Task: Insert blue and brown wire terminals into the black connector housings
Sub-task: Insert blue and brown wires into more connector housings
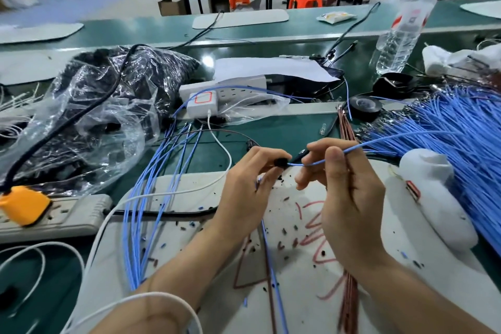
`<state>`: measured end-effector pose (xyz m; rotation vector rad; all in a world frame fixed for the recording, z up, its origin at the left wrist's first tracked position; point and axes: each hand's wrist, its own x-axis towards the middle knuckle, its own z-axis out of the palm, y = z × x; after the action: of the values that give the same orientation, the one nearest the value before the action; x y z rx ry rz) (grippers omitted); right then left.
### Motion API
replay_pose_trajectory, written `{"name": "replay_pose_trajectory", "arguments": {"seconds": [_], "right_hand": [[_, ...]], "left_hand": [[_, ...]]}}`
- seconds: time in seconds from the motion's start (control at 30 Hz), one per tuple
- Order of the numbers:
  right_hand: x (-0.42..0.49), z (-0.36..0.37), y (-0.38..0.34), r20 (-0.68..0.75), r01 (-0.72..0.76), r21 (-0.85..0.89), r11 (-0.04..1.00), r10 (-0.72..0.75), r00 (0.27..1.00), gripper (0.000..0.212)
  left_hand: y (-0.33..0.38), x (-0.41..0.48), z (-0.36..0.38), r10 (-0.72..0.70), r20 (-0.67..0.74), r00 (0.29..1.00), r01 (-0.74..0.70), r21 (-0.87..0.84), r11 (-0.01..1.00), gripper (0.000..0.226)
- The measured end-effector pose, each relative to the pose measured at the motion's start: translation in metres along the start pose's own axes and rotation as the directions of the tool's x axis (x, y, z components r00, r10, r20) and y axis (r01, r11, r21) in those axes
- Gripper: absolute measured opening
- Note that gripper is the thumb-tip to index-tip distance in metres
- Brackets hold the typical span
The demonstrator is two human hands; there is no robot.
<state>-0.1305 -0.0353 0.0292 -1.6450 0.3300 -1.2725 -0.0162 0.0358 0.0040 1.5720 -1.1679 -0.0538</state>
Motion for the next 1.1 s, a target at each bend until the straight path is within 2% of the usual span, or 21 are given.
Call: {"name": "replay_pose_trajectory", "arguments": {"seconds": [0.27, 0.6, 0.73, 0.87, 0.93, 1.03, 1.1], "right_hand": [[0.0, 0.0, 0.003, 0.004, -0.009, -0.071, 0.997, 0.009, 1.0, 0.02], [0.002, -0.002, 0.0, 0.019, 0.012, -0.037, 0.999, -0.011, 1.0, 0.021], [0.002, -0.003, 0.003, 0.031, 0.026, -0.094, 0.995, -0.024, 0.999, 0.022], [0.003, -0.002, 0.006, 0.107, 0.034, -0.143, 0.989, -0.019, 0.994, 0.024], [0.004, 0.0, 0.008, 0.141, -0.004, -0.149, 0.989, 0.025, 0.99, 0.023], [0.004, -0.001, 0.009, 0.179, -0.12, -0.06, 0.991, 0.129, 0.975, 0.02], [0.002, -0.001, 0.011, 0.224, -0.224, 0.053, 0.973, 0.207, 0.952, 0.03]], "left_hand": [[0.002, 0.0, -0.001, 0.027, 0.003, 1.0, -0.027, 0.003, 1.0, 0.021], [0.004, -0.001, -0.002, 0.079, 0.025, 0.997, -0.081, 0.049, 0.996, 0.029], [0.005, -0.002, -0.002, 0.08, 0.027, 0.996, -0.081, 0.034, 0.996, 0.03], [0.007, -0.002, -0.001, 0.125, -0.035, 0.992, -0.119, 0.13, 0.984, 0.025], [0.008, -0.003, 0.0, 0.096, -0.057, 0.994, -0.09, 0.096, 0.991, 0.022], [0.004, -0.002, -0.001, -0.003, -0.063, 0.998, 0.0, -0.049, 0.999, 0.018], [0.004, -0.001, -0.002, -0.058, -0.041, 0.997, 0.05, -0.184, 0.982, 0.018]]}}
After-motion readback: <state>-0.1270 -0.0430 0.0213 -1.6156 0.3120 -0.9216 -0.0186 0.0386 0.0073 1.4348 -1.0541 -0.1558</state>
